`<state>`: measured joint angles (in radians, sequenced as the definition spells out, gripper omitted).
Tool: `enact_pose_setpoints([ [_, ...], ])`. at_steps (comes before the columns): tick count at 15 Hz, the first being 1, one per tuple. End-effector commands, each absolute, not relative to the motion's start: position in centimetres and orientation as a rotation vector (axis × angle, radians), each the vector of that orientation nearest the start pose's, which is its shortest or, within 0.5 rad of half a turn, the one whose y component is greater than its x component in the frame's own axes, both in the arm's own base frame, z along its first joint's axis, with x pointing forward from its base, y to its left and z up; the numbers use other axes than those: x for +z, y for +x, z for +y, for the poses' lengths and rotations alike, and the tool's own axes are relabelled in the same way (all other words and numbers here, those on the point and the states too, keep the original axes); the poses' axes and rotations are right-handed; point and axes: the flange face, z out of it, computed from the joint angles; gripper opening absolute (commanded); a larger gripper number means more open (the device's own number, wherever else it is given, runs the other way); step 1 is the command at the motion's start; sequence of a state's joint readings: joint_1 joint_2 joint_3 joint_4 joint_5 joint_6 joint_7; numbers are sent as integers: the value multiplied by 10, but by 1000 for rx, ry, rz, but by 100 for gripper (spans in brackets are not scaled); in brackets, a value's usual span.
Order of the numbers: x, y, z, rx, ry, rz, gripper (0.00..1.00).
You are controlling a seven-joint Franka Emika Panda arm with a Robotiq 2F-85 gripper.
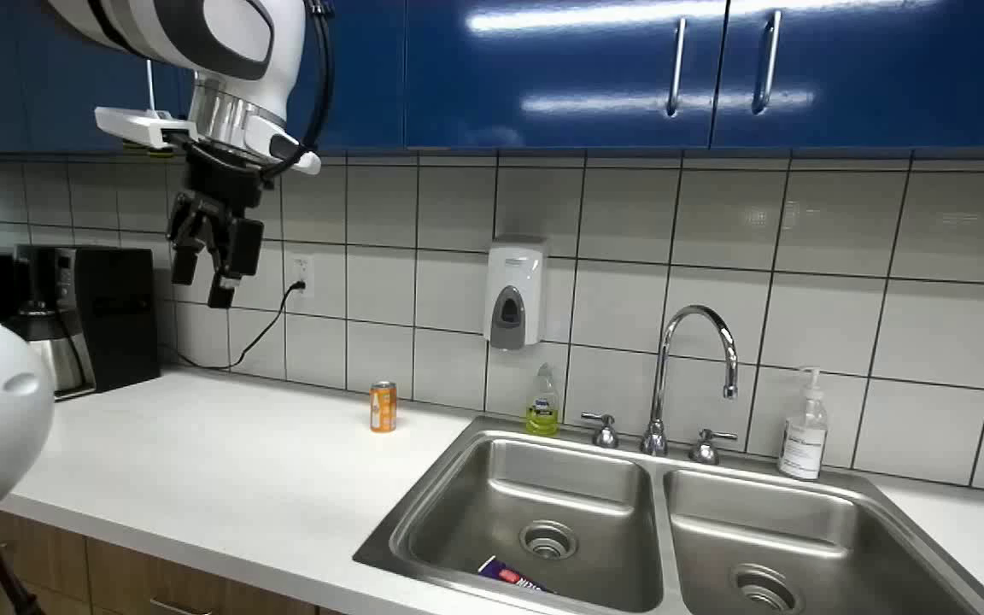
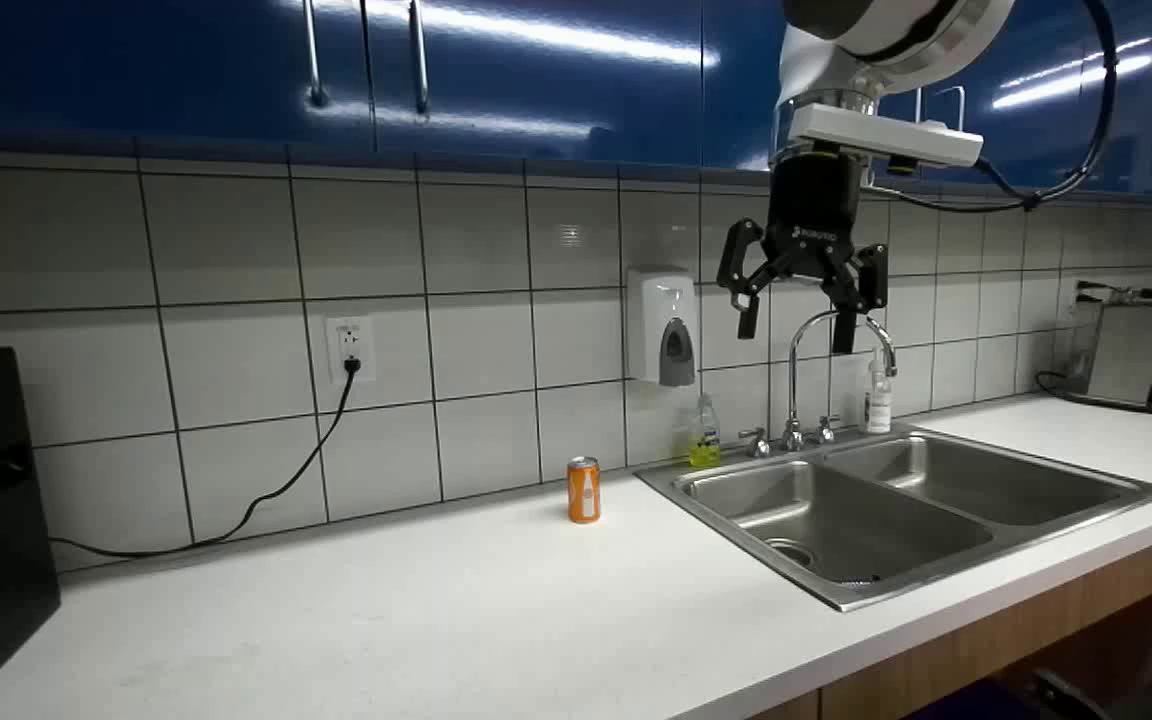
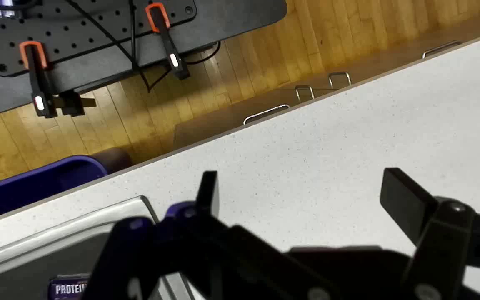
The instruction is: Take the bar of chocolate out of the sink and put it on the counter
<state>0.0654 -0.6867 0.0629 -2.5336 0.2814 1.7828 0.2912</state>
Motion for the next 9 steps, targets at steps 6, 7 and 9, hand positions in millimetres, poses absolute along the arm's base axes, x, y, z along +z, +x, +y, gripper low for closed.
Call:
enact_pose_setpoints([
  [6, 493, 334, 67, 153, -2932, 316, 100],
  [7, 492, 336, 65, 145, -2953, 272, 100],
  [9, 492, 341, 58, 111, -3004, 225, 100],
])
